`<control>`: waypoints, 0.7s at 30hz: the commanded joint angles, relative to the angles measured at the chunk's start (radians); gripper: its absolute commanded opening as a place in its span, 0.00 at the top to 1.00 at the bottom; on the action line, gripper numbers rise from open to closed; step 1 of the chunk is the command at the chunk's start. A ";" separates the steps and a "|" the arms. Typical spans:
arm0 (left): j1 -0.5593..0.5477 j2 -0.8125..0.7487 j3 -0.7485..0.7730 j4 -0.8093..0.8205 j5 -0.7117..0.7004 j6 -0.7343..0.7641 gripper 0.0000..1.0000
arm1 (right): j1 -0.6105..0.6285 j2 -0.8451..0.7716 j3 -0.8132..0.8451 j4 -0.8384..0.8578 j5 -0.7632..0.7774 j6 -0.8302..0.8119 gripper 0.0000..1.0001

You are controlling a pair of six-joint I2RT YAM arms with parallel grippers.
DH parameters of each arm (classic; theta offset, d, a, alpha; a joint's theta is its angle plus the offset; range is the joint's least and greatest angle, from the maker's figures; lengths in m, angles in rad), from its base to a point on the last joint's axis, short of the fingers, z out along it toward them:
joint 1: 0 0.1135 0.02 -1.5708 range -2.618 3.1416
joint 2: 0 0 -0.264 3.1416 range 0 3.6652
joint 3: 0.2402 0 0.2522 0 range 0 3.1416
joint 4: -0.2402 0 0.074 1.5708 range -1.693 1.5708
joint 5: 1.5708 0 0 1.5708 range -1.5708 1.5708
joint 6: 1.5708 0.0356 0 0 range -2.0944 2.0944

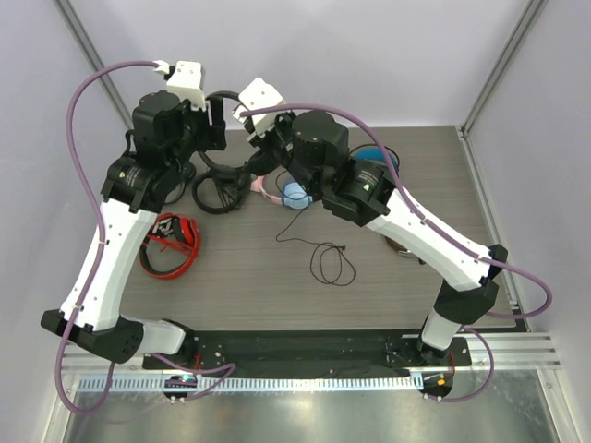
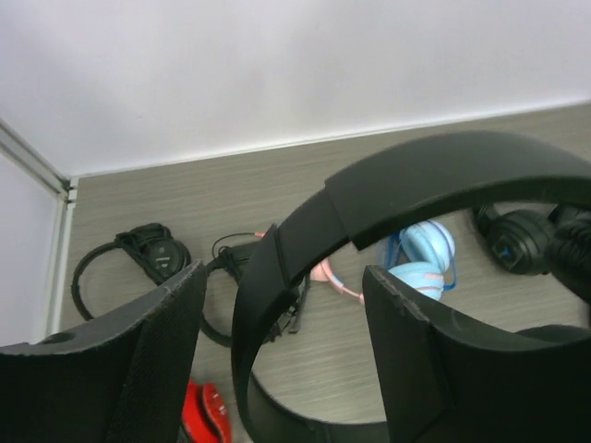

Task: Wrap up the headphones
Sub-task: Wrap the headphone cable with the right arm

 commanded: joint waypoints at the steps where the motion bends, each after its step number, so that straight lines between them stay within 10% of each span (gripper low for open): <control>1: -0.003 -0.011 0.032 -0.051 0.000 0.053 0.33 | -0.013 -0.059 0.003 0.042 -0.003 -0.005 0.99; 17: -0.003 -0.028 -0.014 0.009 0.002 0.049 0.70 | -0.017 -0.076 -0.010 0.033 -0.042 0.013 0.99; 21: -0.003 -0.025 -0.006 0.010 -0.006 0.053 1.00 | -0.019 -0.076 -0.008 0.028 -0.040 0.008 0.99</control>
